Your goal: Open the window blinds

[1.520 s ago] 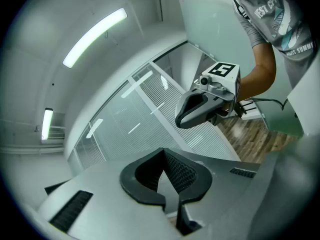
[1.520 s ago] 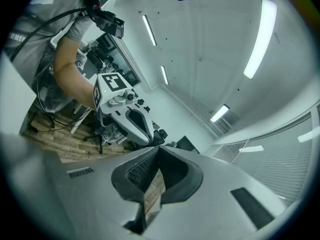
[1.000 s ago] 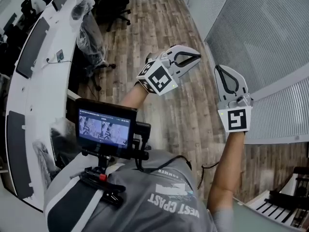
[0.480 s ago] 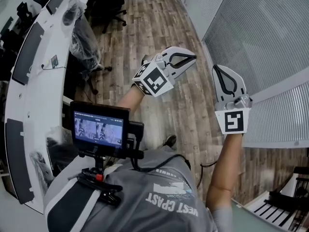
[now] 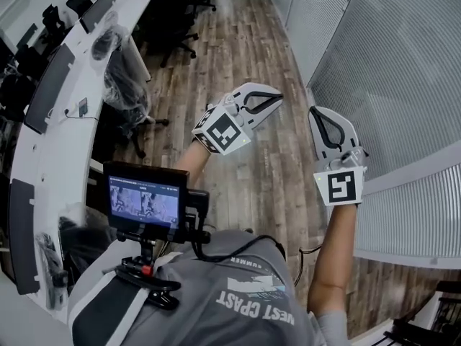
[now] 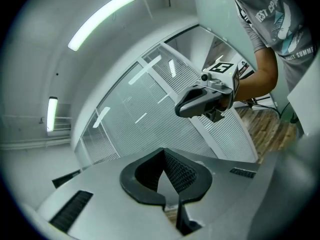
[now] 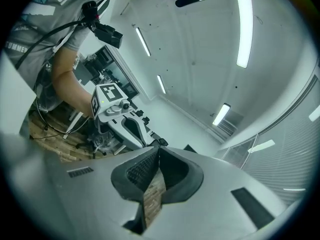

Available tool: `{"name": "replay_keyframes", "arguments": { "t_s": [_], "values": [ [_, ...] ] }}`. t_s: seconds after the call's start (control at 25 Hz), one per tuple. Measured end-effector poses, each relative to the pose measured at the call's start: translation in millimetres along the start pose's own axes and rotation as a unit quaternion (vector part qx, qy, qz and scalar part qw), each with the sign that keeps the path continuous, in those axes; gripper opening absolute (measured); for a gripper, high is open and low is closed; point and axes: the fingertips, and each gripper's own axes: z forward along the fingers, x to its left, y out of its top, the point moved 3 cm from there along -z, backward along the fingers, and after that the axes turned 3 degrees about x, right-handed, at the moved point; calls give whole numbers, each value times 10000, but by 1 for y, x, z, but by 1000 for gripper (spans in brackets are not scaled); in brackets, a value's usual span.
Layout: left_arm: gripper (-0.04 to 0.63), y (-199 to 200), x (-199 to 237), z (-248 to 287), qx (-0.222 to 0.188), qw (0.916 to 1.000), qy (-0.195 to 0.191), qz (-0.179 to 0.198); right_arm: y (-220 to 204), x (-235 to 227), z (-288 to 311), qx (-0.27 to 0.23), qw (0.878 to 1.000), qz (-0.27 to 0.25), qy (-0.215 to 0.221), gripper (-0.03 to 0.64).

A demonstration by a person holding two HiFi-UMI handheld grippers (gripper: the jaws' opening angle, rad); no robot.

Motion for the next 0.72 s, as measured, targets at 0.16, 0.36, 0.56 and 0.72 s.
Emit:
{"name": "replay_keyframes", "arguments": {
  "t_s": [0.16,0.36,0.56,0.72],
  "values": [
    [3,-15,21,26,161,9998,150,9,-27,-25,23,-129,9999,18,47,3],
    [3,-57,76,58,287,9995,147,-45,-55,-54,89,-241,9995,144,177,3],
    [3,-94,111,67,241,9997,98,28,-69,-59,136,-153,9998,113,58,3],
    [3,-138,176,75,114,9999,23,71,-73,-75,213,-102,9999,87,-85,3]
  ]
}}
